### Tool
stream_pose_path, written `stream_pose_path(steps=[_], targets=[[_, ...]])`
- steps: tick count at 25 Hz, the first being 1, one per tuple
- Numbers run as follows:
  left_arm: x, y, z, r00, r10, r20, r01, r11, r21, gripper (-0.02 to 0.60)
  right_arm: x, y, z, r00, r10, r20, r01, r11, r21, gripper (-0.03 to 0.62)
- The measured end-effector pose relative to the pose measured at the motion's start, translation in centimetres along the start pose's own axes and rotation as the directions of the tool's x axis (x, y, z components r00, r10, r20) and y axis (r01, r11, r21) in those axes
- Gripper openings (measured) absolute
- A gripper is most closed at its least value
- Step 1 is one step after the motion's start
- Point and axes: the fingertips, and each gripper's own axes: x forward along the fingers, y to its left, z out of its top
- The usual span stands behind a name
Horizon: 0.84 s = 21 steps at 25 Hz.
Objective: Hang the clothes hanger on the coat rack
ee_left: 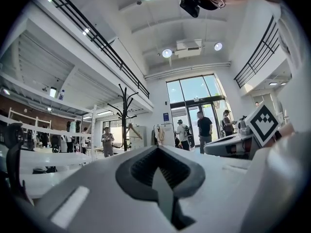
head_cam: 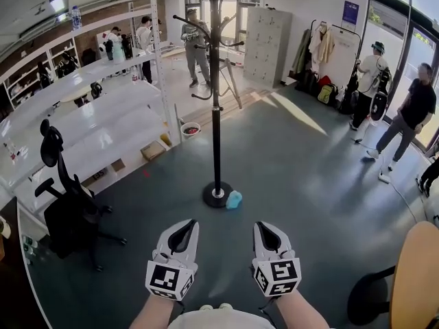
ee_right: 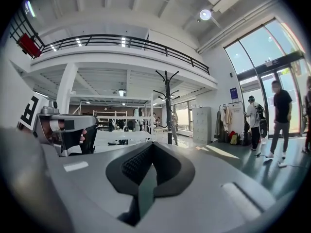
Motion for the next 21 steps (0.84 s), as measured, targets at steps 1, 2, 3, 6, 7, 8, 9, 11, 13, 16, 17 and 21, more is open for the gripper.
stream_pose_path(steps=[1, 2, 3, 6, 7, 8, 9, 11, 13, 16, 17, 21], targets=[[-0.15, -0.01, -0.17, 1.000, -0.004, -0.001, 0.004, 1.000, 0.001, 0.000, -0.05, 0.19, -0.08, 1.000, 0.001, -0.002, -0.001, 1.000, 0.002, 0.025], [-0.32, 0.03, -0.30, 1.000, -0.006, -0.002, 0.006, 1.000, 0.002, 0.000, -0.08, 0.42, -0.16, 1.000, 0.003, -0.003, -0.003, 1.000, 0.005, 0.025], [-0.49, 0.14, -0.31, 1.000, -0.004, -0.003, 0.004, 1.000, 0.002, 0.000, -0.09, 0.66, -0.20, 1.000, 0.006, -0.003, -0.006, 1.000, 0.006, 0.025], [-0.73, 0.41, -0.38, 1.000, -0.001, -0.002, 0.001, 1.000, 0.001, 0.000, -0.10, 0.97, -0.10, 1.000, 0.006, 0.001, -0.006, 1.000, 0.004, 0.025], [-0.75, 0.36, -0.44, 1.000, -0.003, -0.001, 0.003, 1.000, 0.002, 0.000, -0.13, 0.95, -0.09, 1.000, 0.004, 0.001, -0.004, 1.000, 0.004, 0.025], [-0.77, 0.30, -0.45, 1.000, -0.006, 0.000, 0.006, 1.000, 0.004, 0.000, -0.15, 0.92, -0.09, 1.000, 0.002, 0.000, -0.002, 1.000, 0.002, 0.025], [-0.78, 0.28, -0.44, 1.000, -0.007, 0.000, 0.007, 1.000, 0.006, 0.000, -0.14, 0.92, -0.08, 1.000, 0.000, -0.001, 0.000, 1.000, 0.000, 0.025], [-0.80, 0.37, -0.38, 1.000, -0.009, 0.001, 0.009, 1.000, 0.007, 0.000, -0.03, 0.98, 0.00, 1.000, -0.002, -0.003, 0.002, 1.000, -0.002, 0.025], [-0.76, 0.54, -0.32, 1.000, -0.011, 0.001, 0.011, 1.000, 0.008, 0.000, 0.14, 1.02, 0.09, 1.000, -0.005, -0.002, 0.005, 1.000, -0.004, 0.025], [-0.73, 0.69, -0.13, 1.000, -0.013, 0.002, 0.013, 1.000, 0.009, 0.000, 0.30, 0.75, 0.25, 1.000, -0.013, 0.001, 0.013, 1.000, -0.004, 0.025], [-0.74, 0.75, -0.16, 1.000, -0.013, 0.002, 0.013, 1.000, 0.008, 0.000, 0.32, 0.62, 0.32, 1.000, -0.015, 0.002, 0.015, 1.000, -0.004, 0.025], [-0.77, 0.97, -0.13, 1.000, -0.005, 0.004, 0.005, 1.000, 0.002, 0.000, 0.29, 0.26, 0.60, 1.000, -0.019, 0.004, 0.019, 1.000, -0.007, 0.025]])
